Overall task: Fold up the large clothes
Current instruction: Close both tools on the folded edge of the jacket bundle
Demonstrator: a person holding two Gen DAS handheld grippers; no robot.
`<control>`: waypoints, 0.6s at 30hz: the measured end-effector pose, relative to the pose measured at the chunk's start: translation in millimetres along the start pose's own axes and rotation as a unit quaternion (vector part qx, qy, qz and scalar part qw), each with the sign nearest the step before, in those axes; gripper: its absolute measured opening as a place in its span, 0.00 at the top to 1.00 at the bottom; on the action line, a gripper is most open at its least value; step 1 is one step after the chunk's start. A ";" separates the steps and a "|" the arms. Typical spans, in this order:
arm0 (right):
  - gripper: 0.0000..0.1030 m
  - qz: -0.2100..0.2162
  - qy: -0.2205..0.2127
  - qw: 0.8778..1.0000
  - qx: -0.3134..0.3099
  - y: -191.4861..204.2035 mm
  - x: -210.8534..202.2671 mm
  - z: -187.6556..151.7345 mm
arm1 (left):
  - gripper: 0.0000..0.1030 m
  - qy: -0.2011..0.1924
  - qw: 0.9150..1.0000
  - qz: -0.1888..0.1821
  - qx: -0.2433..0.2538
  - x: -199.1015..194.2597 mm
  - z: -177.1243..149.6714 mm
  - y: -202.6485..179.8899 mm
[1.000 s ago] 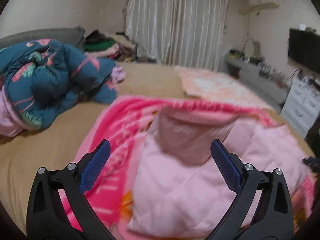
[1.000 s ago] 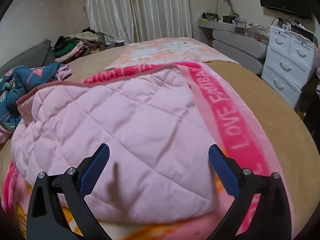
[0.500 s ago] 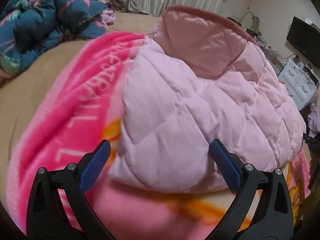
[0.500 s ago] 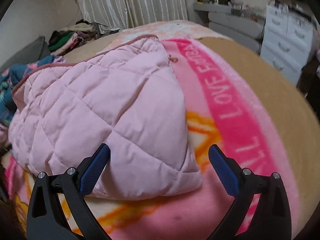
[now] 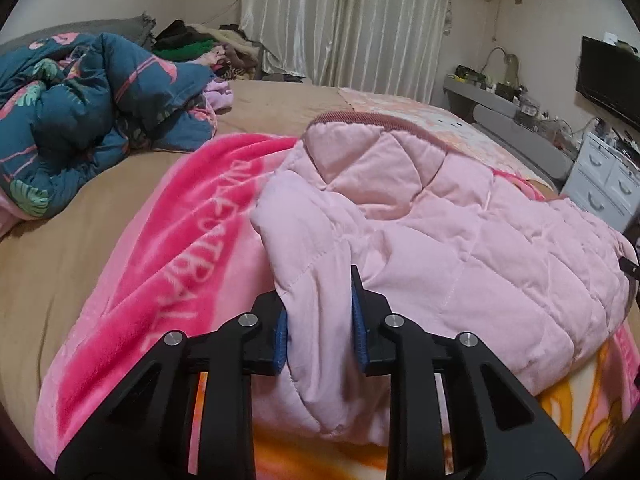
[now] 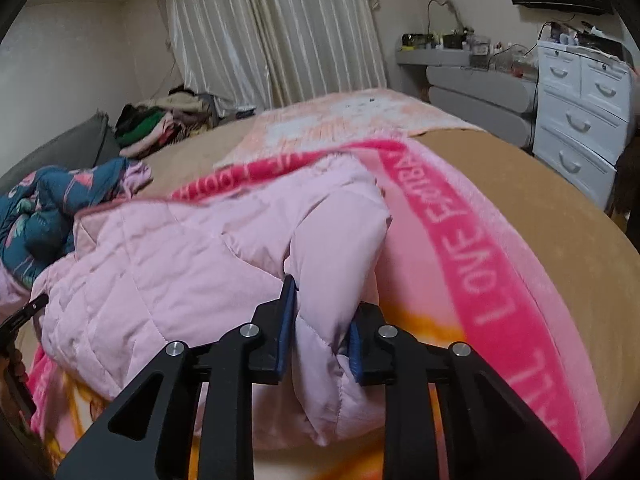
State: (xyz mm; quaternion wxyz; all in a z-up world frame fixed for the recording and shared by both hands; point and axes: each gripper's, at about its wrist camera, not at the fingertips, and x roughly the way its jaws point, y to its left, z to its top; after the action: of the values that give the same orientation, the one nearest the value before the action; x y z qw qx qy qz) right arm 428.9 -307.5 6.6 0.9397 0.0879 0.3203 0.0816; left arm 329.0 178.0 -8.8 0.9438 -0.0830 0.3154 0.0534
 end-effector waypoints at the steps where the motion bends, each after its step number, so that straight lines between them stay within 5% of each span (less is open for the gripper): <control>1: 0.79 -0.005 0.000 1.000 0.005 -0.6 6.2 1.0 | 0.83 0.006 1.000 0.001 -0.004 3.5 1.9 0.5; 11: 0.78 -0.044 0.020 0.999 0.016 -10.5 46.0 -8.9 | 0.81 0.025 0.999 0.019 -0.009 31.3 2.9 -5.3; 18: 0.67 -0.050 0.033 0.998 0.025 -14.9 53.2 -13.8 | 0.77 0.037 0.999 0.023 -0.015 46.2 -2.3 2.1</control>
State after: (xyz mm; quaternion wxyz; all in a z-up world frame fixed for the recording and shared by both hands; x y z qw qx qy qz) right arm 463.4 -309.2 -38.7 0.9290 0.0921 0.3574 0.0294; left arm 364.2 181.9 -38.8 0.9289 -0.0915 0.3506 0.0766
